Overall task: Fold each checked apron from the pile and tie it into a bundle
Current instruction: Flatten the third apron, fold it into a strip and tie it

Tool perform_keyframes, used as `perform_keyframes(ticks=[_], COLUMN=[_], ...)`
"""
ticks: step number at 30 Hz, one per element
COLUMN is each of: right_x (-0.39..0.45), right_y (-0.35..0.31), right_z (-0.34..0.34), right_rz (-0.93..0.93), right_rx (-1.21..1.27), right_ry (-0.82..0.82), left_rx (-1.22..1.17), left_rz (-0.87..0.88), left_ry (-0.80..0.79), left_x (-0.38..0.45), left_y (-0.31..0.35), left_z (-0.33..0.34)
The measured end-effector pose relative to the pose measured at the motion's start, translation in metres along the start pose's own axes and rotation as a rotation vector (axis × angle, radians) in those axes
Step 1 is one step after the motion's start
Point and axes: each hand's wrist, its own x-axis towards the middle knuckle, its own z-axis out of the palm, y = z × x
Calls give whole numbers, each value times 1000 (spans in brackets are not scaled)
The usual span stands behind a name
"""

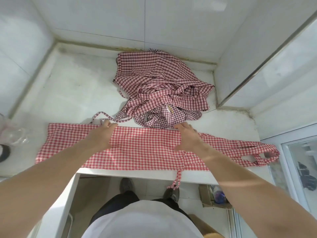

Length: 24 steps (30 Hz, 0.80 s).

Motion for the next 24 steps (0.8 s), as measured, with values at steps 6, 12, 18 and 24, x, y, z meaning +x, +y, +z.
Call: perform_keyframes(ticks=[6,12,18,24], right_x=[6,16,17,4], right_y=[1,-10,-15,-13], right_z=[5,3,1,0], right_rz=[208,337,228,136], right_rx=[-72,-272,-354,-171], right_ry=[-29,-63,-77,-122], left_rx=[337,432,371,335], left_rz=[-30,-25,-11,-35], left_ry=[-25,-22,-41,-36], left_x=[10,21,20,20], left_y=[-10,-11,-9,-21], left_z=[0,-6,-12,-22])
